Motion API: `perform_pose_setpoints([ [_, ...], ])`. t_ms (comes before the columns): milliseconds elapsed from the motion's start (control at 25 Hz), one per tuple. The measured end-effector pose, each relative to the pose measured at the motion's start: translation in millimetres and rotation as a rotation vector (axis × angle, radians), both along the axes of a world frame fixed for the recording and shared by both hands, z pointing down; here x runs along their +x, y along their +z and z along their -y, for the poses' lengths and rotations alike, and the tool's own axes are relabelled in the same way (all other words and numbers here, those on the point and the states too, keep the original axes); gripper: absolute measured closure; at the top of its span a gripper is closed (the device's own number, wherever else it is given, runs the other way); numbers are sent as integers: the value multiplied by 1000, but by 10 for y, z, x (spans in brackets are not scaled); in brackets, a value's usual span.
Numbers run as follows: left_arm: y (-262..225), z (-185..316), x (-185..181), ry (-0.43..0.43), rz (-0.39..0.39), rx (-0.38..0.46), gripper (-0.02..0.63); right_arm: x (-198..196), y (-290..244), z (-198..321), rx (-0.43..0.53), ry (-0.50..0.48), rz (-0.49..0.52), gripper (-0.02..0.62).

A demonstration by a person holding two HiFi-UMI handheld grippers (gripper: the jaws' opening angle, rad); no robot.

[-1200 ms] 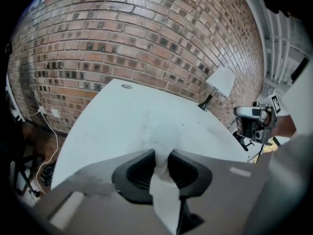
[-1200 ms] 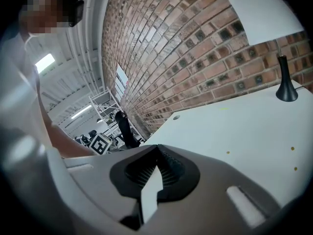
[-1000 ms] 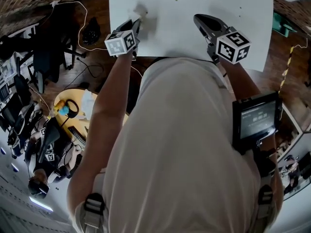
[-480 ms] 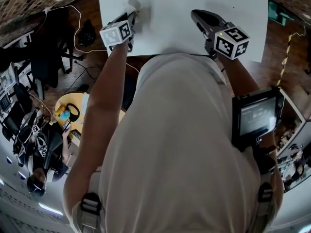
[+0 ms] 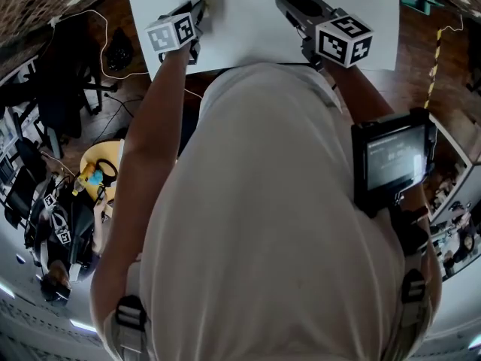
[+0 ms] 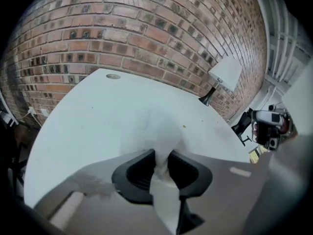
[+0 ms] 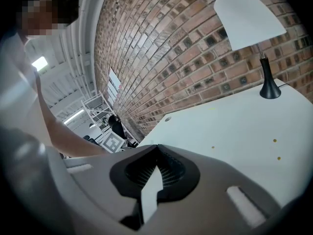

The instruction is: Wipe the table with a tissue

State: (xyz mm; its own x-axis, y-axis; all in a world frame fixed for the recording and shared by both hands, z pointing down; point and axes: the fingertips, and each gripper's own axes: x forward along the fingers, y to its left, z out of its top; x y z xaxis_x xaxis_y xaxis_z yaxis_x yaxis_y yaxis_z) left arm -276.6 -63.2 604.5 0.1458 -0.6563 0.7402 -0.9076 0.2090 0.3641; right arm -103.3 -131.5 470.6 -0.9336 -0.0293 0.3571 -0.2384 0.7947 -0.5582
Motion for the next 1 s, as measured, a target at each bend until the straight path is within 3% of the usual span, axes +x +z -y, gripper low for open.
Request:
perform_pose_setpoints([
  [440, 63, -268, 283, 186, -130, -40, 525, 16, 20, 7, -5, 9, 1, 588],
  [760, 46, -284, -278, 24, -62, 23, 523, 59, 49, 44, -10, 32, -12, 589],
  [1000, 38, -175, -343, -39, -18, 8, 524, 112, 66, 69, -14, 48, -13, 588],
])
